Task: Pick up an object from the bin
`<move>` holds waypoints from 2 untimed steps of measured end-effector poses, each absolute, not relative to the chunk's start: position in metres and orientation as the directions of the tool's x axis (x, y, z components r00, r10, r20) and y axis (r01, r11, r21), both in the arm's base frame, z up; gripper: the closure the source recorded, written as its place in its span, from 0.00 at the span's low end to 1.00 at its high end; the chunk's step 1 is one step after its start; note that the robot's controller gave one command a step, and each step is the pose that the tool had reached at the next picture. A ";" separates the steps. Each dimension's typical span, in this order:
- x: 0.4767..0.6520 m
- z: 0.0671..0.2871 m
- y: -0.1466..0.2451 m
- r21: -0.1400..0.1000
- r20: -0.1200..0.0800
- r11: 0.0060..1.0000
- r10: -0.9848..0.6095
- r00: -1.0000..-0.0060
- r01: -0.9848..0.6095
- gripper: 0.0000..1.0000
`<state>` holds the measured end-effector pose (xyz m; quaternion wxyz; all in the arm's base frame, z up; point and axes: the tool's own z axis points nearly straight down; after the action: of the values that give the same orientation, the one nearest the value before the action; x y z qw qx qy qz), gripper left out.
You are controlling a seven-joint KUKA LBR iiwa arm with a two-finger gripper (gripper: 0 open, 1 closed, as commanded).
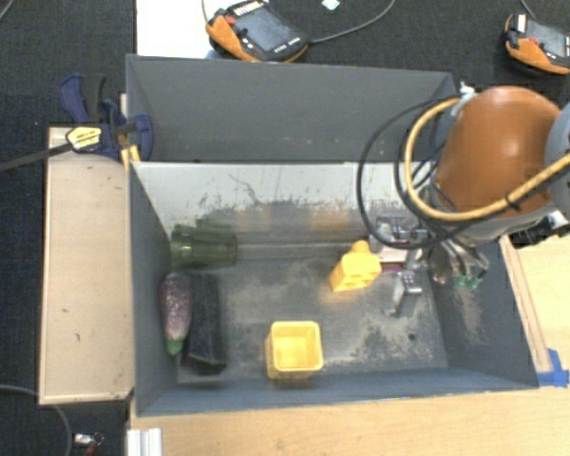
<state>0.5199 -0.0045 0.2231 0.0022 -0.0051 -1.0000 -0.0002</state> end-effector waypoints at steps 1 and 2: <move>0.521 0.227 -0.005 0.000 -0.003 1.000 0.010 -1.000 0.010 0.00; 0.584 0.091 -0.022 0.001 -0.010 0.999 0.038 -0.999 0.038 0.00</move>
Offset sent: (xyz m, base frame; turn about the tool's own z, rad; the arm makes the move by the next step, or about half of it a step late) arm 0.0690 -0.0199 -0.1531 0.0220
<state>0.5842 -0.0219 0.0912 -0.0050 -0.0191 -0.9998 -0.0006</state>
